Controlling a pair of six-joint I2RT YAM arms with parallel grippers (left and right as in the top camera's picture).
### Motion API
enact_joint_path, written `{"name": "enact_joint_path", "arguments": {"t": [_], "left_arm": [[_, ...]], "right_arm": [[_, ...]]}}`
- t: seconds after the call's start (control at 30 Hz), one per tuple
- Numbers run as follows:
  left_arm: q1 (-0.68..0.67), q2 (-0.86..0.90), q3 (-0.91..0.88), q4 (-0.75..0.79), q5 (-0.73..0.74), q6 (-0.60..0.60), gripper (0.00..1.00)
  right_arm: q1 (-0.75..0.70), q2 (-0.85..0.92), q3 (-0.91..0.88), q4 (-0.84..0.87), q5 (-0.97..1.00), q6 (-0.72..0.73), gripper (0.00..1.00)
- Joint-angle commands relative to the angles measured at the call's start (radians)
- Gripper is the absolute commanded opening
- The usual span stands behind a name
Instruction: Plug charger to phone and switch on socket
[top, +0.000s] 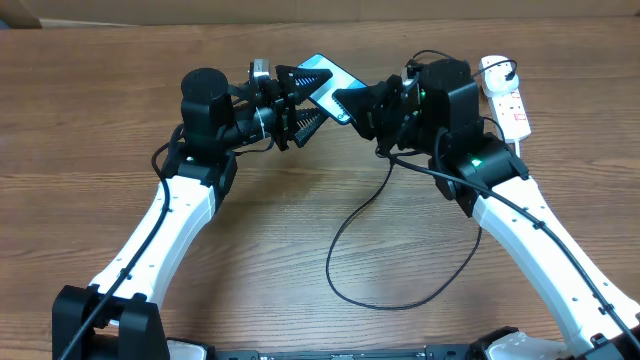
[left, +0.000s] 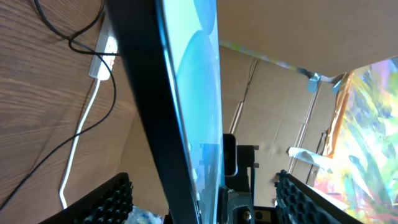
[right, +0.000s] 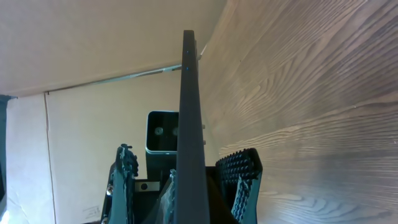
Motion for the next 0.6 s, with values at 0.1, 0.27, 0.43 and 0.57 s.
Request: {"name": "enact_joint_path", "arguments": {"t": [0.1, 0.27, 0.43, 0.57], "left_arm": [[0.000, -0.002, 0.003, 0.007, -0.006, -0.025, 0.63], [0.000, -0.002, 0.003, 0.007, -0.007, -0.048, 0.61], [0.000, -0.002, 0.003, 0.007, -0.011, -0.047, 0.48], [0.000, -0.002, 0.003, 0.007, -0.014, -0.055, 0.39]], "right_arm": [[0.002, -0.008, 0.028, 0.018, 0.021, 0.012, 0.04], [0.002, -0.008, 0.028, 0.018, 0.021, 0.012, 0.04], [0.002, -0.008, 0.028, 0.013, 0.021, 0.011, 0.04], [0.005, -0.008, 0.028, 0.014, 0.021, 0.013, 0.04]]}}
